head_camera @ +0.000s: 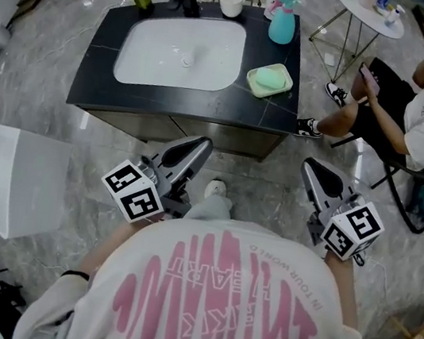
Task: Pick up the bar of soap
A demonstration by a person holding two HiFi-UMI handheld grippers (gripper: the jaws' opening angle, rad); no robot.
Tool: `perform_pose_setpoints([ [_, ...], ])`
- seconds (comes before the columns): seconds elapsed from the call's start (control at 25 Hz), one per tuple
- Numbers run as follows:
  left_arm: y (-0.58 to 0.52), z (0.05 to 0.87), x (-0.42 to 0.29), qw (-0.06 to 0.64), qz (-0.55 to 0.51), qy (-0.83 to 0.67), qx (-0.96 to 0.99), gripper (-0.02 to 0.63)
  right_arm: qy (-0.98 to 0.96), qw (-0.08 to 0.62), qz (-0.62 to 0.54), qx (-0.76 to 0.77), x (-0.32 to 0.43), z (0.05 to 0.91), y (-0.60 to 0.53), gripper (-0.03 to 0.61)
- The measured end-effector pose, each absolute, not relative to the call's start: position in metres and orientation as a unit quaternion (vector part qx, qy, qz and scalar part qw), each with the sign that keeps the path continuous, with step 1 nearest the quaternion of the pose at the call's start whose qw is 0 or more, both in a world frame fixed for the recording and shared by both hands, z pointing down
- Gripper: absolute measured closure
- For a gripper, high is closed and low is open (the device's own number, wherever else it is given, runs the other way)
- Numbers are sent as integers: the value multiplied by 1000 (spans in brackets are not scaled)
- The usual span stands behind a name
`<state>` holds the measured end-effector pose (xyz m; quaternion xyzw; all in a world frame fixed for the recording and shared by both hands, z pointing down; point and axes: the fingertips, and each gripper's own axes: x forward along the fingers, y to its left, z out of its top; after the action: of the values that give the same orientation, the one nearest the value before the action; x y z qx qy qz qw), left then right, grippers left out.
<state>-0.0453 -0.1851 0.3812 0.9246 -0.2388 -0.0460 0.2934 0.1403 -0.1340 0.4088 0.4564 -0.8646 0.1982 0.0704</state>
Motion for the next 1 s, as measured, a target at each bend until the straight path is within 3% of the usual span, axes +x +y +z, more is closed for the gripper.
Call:
perform_pose_setpoints([
  [0.56, -292, 372, -77, 301, -30, -208, 930, 603, -847, 67, 199, 489, 114, 402, -237, 566],
  [1.0, -342, 383, -101, 302, -40, -223, 926, 603, -836, 109, 202, 499, 109, 416, -286, 565],
])
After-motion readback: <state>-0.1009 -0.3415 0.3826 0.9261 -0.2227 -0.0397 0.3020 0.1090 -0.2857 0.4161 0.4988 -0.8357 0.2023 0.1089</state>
